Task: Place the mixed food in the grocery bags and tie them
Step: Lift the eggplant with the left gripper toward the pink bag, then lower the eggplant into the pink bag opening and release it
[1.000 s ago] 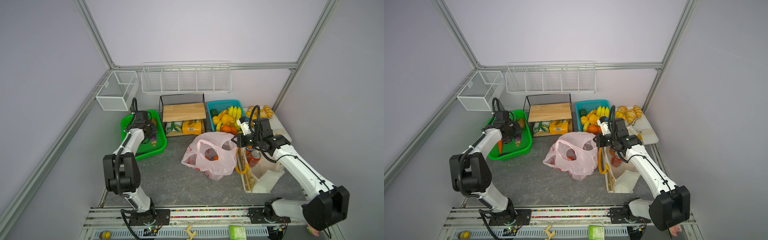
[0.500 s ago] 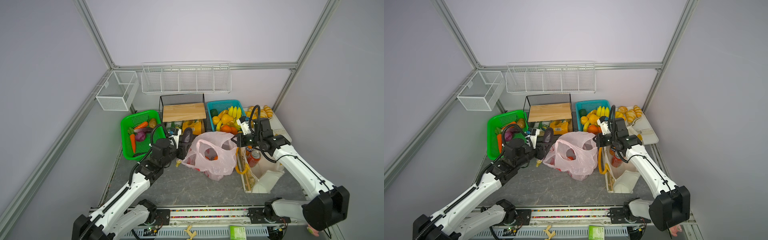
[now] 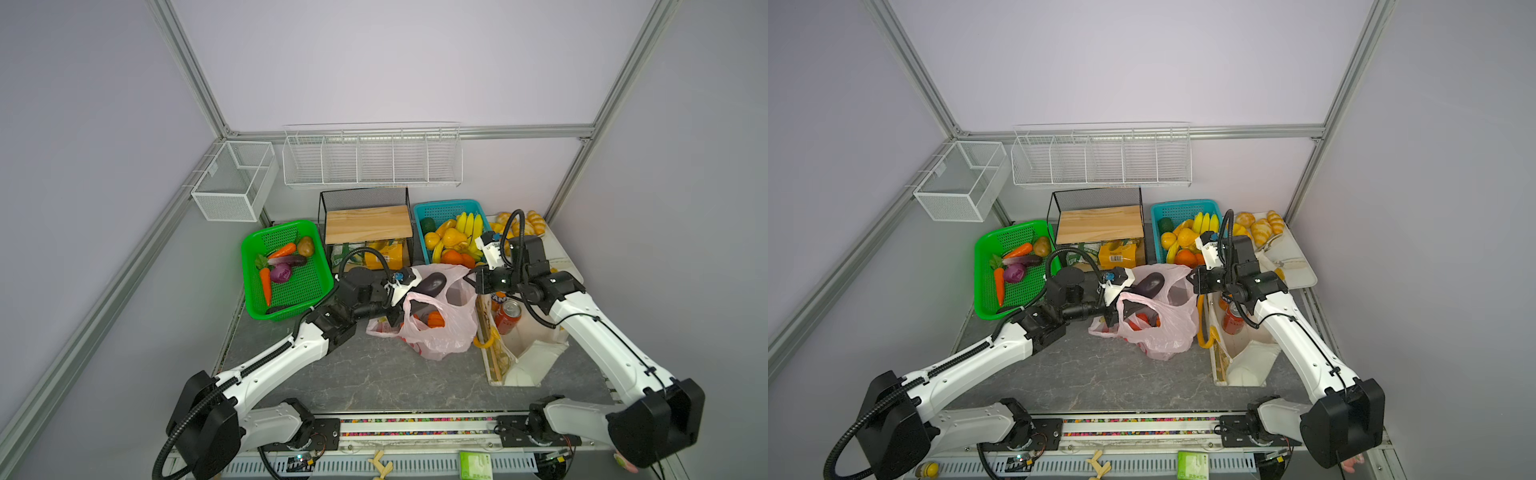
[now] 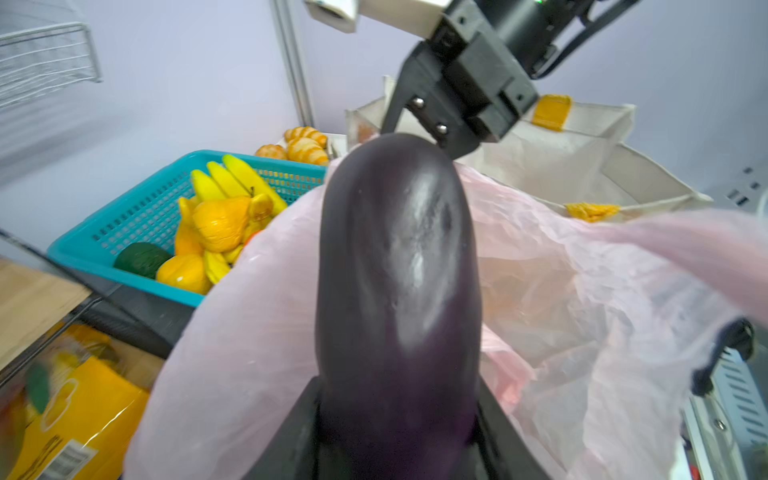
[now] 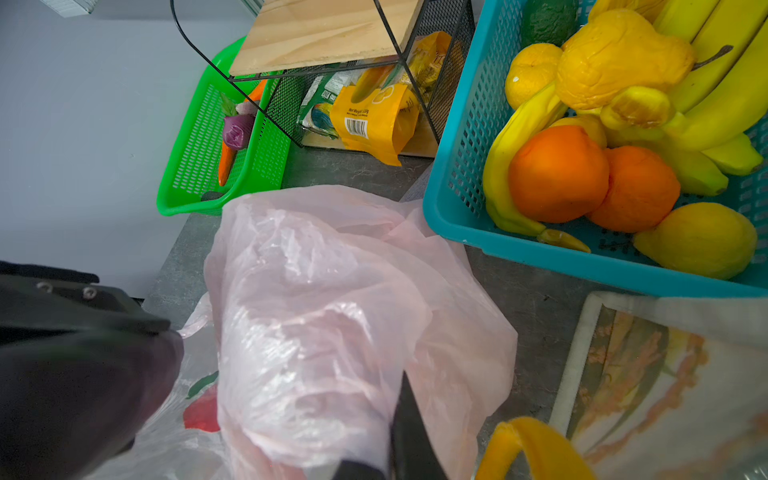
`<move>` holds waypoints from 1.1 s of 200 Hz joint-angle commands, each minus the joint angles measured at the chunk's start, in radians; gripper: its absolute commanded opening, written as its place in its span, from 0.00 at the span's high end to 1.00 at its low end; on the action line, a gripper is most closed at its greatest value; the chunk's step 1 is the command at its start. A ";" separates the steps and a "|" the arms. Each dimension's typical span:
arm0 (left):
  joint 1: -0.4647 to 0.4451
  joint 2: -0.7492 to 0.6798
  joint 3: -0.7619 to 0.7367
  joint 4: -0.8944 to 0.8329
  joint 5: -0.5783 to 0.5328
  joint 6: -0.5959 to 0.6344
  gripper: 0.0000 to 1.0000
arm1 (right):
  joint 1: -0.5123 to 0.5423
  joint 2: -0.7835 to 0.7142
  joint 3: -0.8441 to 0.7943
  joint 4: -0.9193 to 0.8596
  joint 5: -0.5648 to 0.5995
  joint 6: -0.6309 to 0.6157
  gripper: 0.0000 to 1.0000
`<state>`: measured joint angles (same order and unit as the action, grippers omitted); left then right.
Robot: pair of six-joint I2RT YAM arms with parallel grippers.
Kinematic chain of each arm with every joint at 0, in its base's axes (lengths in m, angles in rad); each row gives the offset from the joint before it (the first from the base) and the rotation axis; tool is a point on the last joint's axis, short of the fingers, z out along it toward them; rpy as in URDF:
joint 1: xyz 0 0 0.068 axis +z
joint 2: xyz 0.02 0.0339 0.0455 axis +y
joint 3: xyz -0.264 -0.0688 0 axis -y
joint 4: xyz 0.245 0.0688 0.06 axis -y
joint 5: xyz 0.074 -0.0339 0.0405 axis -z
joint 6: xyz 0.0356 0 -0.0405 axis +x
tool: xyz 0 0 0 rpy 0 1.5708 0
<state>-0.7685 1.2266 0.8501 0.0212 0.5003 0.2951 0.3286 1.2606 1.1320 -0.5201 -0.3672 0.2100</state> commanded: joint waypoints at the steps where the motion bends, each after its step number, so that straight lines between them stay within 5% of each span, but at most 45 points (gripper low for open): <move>1: -0.028 0.023 0.044 -0.124 0.075 0.160 0.79 | 0.002 -0.010 0.007 -0.008 -0.017 0.013 0.92; 111: -0.101 0.298 0.290 -0.468 -0.100 0.322 0.74 | 0.008 -0.028 -0.008 0.043 -0.081 0.084 0.92; 220: -0.103 0.326 0.253 -0.329 -0.097 0.258 0.36 | 0.007 -0.016 -0.012 0.025 -0.018 0.050 0.92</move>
<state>-0.8669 1.5764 1.1187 -0.3458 0.3630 0.5514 0.3317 1.2499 1.1328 -0.4965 -0.4080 0.2829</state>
